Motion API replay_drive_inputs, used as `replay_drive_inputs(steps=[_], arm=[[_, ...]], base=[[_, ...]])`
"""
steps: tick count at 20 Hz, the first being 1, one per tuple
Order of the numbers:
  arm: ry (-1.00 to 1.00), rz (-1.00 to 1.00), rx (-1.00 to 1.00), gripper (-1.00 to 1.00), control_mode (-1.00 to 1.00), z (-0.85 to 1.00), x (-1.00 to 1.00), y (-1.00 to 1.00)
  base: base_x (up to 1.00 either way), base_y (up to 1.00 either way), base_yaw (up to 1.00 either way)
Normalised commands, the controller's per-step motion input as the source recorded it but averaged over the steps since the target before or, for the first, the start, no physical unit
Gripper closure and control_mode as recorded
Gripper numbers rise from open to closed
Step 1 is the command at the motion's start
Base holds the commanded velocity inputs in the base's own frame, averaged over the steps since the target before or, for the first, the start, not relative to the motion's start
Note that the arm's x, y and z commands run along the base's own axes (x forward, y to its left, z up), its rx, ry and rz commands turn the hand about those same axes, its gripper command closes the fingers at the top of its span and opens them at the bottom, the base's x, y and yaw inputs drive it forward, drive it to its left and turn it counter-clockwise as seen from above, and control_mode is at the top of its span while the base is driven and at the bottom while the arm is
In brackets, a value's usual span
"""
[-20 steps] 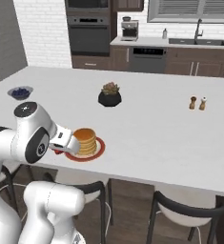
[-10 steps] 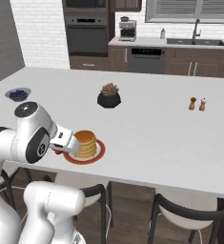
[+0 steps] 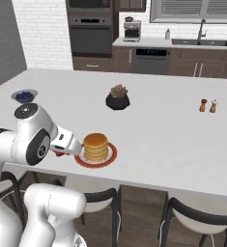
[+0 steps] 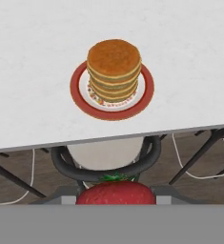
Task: Take the strawberry from the fridge and place it on top of the pancake, located on the dining counter.
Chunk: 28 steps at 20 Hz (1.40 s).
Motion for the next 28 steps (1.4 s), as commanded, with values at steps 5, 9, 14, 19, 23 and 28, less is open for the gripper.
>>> replay_drive_inputs(steps=[5, 9, 14, 19, 23, 28], arm=[[0.0, 0.0, 0.0, 1.0, 1.0, 0.0, 0.0, 0.0], [0.0, 0.0, 0.0, 1.0, 1.0, 0.0, 0.0, 0.0], [0.0, 0.0, 0.0, 1.0, 1.0, 0.0, 0.0, 0.0], [0.0, 0.0, 0.0, 1.0, 1.0, 0.0, 0.0, 0.0], [0.0, 0.0, 0.0, 1.0, -1.0, 0.0, 0.19, -0.01], [0.0, 0.0, 0.0, 1.0, -1.0, 0.0, 0.81, -0.09]], base=[[0.19, -0.1, 0.0], [0.27, -0.18, 0.0], [0.17, -0.16, 0.0], [0.02, -0.01, 0.0], [0.01, 0.0, 0.0], [0.0, 0.0, 0.0]])
